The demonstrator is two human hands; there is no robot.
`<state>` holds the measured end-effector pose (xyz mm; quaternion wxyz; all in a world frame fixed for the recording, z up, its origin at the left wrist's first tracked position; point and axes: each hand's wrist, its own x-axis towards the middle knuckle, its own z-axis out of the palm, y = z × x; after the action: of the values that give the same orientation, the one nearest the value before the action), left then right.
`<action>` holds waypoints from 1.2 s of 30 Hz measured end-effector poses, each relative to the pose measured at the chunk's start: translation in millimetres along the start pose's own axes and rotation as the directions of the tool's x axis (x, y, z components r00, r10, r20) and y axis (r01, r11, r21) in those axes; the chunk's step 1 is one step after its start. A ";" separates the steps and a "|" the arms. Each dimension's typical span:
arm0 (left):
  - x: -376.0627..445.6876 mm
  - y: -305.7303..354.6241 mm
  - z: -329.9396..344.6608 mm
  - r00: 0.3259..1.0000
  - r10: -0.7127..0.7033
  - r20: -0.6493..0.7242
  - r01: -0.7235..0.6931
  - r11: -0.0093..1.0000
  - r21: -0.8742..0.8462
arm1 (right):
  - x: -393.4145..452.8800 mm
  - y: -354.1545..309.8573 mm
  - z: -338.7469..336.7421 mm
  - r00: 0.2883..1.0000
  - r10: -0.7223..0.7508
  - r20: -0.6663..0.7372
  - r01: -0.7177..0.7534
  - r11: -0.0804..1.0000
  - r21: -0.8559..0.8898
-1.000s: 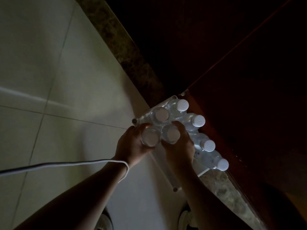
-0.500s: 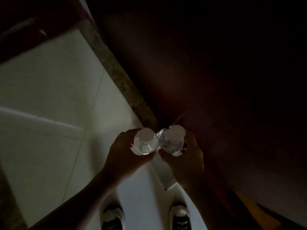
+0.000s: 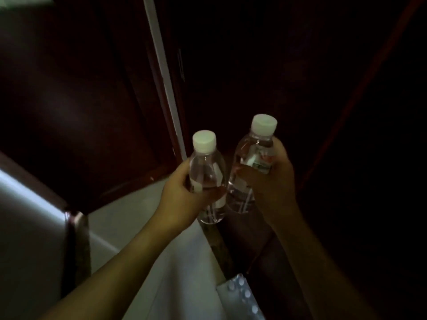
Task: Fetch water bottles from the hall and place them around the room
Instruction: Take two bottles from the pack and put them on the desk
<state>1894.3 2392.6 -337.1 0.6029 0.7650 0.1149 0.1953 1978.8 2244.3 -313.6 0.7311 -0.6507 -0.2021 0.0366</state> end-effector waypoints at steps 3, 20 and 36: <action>-2.5 102.0 -13.3 0.992 0.122 -0.040 -0.123 0.992 -0.038 | 10.7 -96.1 0.2 0.993 -0.098 0.066 0.097 0.995 0.012; -25.6 243.9 -33.1 0.957 0.258 0.134 -0.175 0.881 -0.440 | -49.6 -254.4 3.6 0.943 -0.249 -0.223 0.241 0.968 -0.063; -248.8 353.5 180.8 0.418 0.464 0.781 0.199 0.792 -0.577 | -380.3 -381.8 -156.4 0.356 -0.516 -0.779 0.021 0.838 -0.545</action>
<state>1729.0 2044.5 -70.6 0.7546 0.5247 -0.3565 -0.1680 1604.2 1919.9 -50.2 0.5454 -0.6671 0.1172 -0.4938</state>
